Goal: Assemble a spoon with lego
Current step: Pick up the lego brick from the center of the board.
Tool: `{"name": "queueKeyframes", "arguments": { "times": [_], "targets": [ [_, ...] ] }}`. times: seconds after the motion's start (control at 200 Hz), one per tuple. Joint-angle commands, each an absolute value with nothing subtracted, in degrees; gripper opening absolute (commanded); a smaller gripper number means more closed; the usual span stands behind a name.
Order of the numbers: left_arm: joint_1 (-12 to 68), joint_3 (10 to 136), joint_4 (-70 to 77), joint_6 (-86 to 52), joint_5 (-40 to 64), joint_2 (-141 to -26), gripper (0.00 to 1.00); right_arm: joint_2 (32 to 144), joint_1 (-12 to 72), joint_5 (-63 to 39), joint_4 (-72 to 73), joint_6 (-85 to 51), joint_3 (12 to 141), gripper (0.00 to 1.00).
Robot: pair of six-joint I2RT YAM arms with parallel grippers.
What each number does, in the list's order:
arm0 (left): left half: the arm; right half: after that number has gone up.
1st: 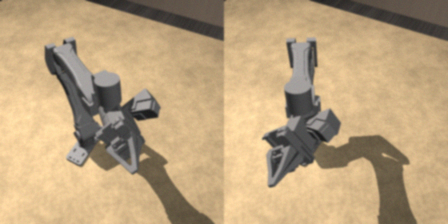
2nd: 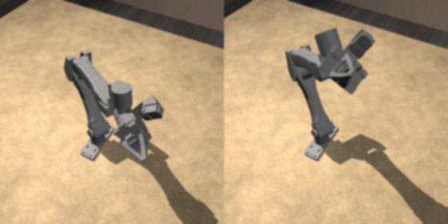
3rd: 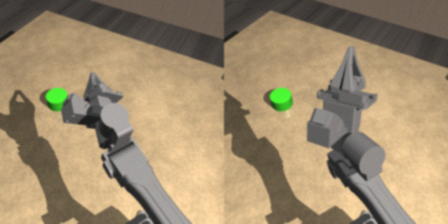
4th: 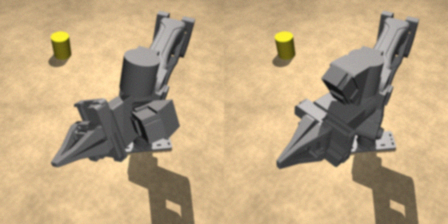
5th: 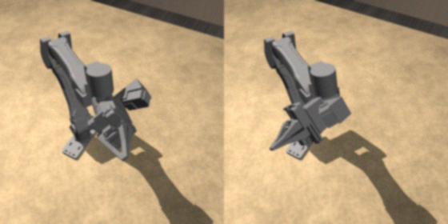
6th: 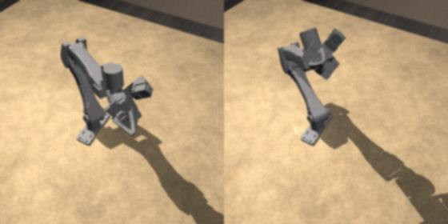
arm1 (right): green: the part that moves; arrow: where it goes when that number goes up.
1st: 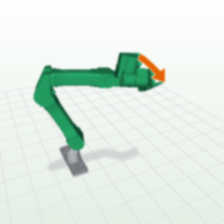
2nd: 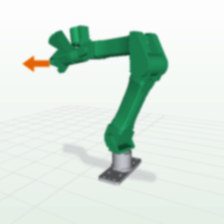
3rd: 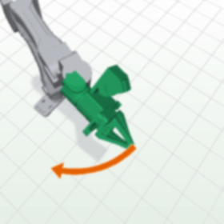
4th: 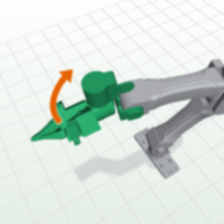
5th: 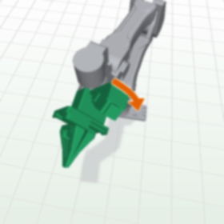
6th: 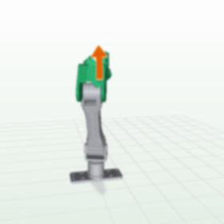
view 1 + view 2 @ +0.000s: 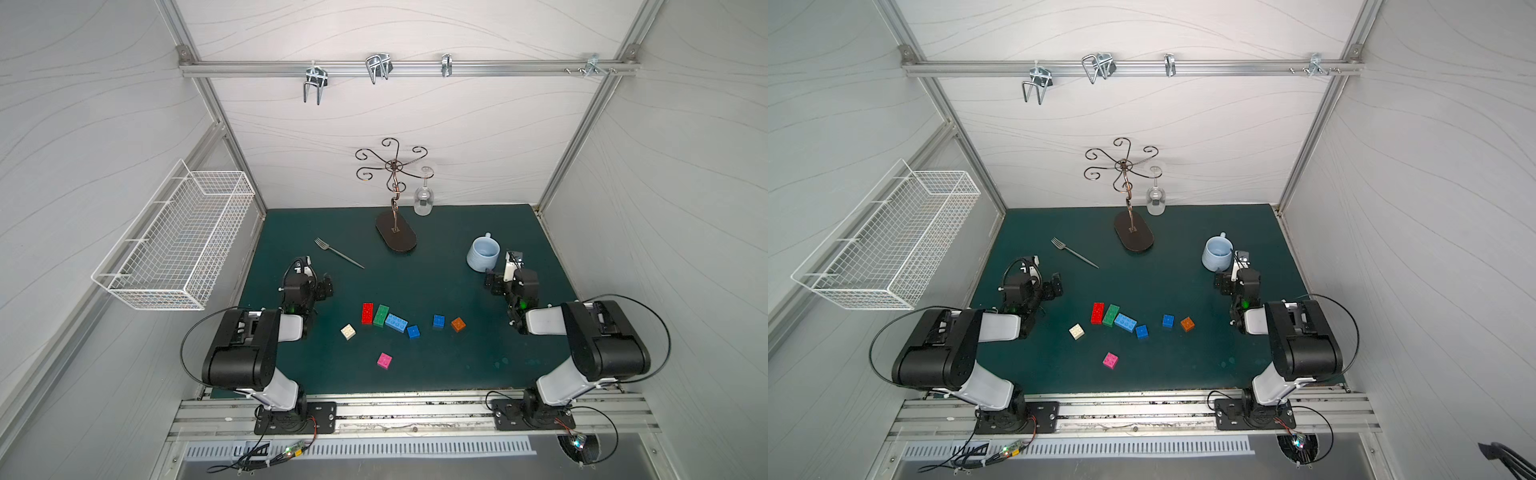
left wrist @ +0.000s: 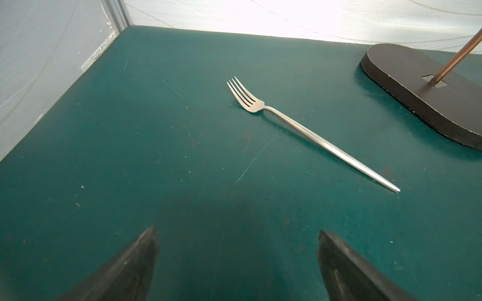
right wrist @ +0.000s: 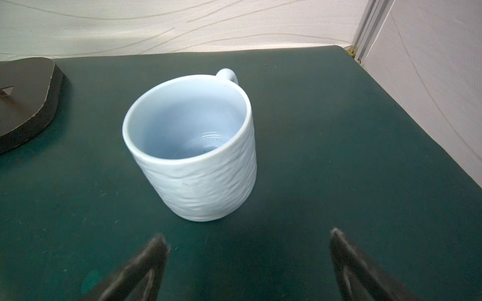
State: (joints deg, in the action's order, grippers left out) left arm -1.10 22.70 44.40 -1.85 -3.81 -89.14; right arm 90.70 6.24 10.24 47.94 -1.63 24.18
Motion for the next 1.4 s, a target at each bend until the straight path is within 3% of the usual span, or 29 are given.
{"name": "queueKeyframes", "arguments": {
  "times": [0.0, 0.685, 0.76, 0.85, 0.985, 1.121, 1.241, 1.396],
  "targets": [
    [-1.41, 24.52, 46.92, -1.32, -3.34, -88.86, 1.00, 90.21, 6.06, 9.75, 47.89, -1.04, 24.35, 0.99],
    [-1.67, 24.50, 47.68, -0.95, -1.55, -88.57, 1.00, 90.02, 5.45, 7.66, 48.11, -0.72, 24.14, 0.99],
    [1.13, 29.16, 35.29, 1.97, -4.35, -84.69, 1.00, 87.52, 6.46, 9.66, 47.00, -0.59, 24.06, 0.99],
    [3.78, 36.01, 19.30, -1.07, -10.30, -79.02, 1.00, 78.97, 11.37, 19.29, 32.80, -0.76, 27.18, 0.99],
    [4.23, 39.10, 6.36, -7.05, -4.46, -71.65, 1.00, 69.21, 21.26, 27.40, 2.06, -6.12, 36.06, 0.99],
    [7.90, 40.21, -2.57, -9.17, -3.07, -65.64, 1.00, 63.42, 29.71, 23.18, -22.53, -19.19, 44.20, 0.99],
    [10.64, 43.12, -10.00, -12.35, -2.08, -63.09, 1.00, 66.53, 32.00, 15.83, -41.40, -32.89, 51.09, 0.99],
    [16.78, 41.45, -11.11, -16.75, 0.01, -60.63, 1.00, 73.91, 33.51, 7.72, -45.79, -37.85, 53.96, 0.99]
  ]
}}
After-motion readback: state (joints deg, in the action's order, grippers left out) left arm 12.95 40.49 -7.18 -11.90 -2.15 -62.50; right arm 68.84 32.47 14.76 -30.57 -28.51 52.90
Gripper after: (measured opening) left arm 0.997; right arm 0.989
